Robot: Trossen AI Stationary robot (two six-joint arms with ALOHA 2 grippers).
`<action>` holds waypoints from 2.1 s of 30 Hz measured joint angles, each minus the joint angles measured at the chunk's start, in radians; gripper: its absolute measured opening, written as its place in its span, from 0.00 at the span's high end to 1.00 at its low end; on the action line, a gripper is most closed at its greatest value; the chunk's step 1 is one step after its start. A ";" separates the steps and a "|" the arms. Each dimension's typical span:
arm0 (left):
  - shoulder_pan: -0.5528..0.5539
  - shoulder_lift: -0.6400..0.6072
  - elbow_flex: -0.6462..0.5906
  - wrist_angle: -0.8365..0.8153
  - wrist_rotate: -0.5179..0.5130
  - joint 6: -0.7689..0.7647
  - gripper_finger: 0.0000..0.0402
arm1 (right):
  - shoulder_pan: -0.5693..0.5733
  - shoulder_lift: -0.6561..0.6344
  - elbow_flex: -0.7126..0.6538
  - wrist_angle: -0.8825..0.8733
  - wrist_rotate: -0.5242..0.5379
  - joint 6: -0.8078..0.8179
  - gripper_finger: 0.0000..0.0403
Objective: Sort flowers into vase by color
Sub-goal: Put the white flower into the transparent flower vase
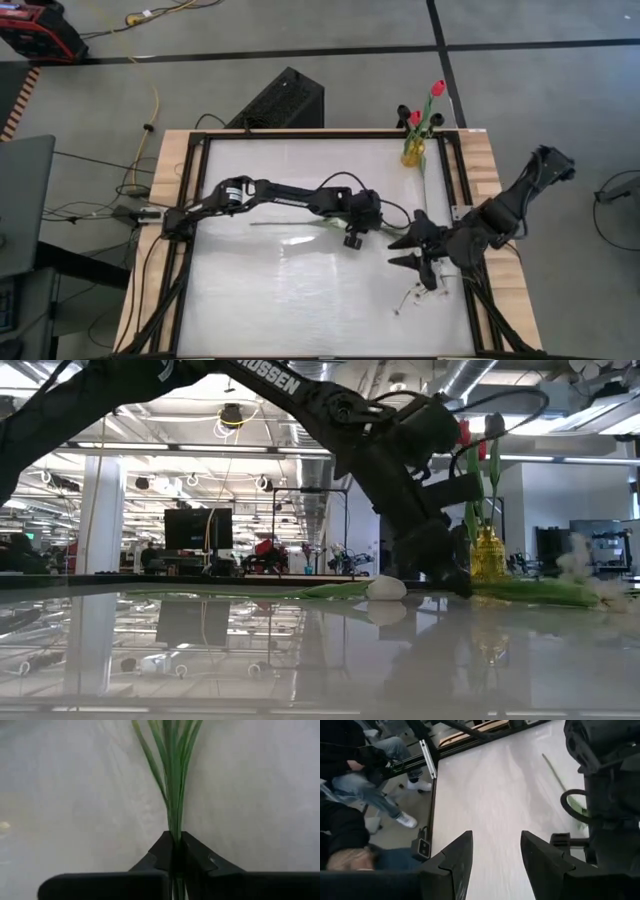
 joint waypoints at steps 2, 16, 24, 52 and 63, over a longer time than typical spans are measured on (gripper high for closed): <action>0.000 -0.024 0.000 0.043 0.002 -0.001 0.99 | 0.031 0.006 0.000 0.000 0.057 0.000 0.52; 0.051 -0.198 0.001 0.117 -0.006 -0.072 1.00 | 0.254 -0.077 0.000 0.298 0.664 -0.443 0.52; 0.021 -0.352 0.001 0.115 -0.014 -0.056 1.00 | 0.259 -0.148 0.000 0.588 0.715 -0.819 0.52; -0.072 -0.842 -0.761 1.038 0.061 -0.398 1.00 | -0.118 -0.064 0.000 0.507 0.294 -0.846 0.54; -0.097 -0.841 -0.762 0.975 0.061 -0.339 0.98 | -0.321 0.045 0.000 0.587 -0.070 -0.848 0.38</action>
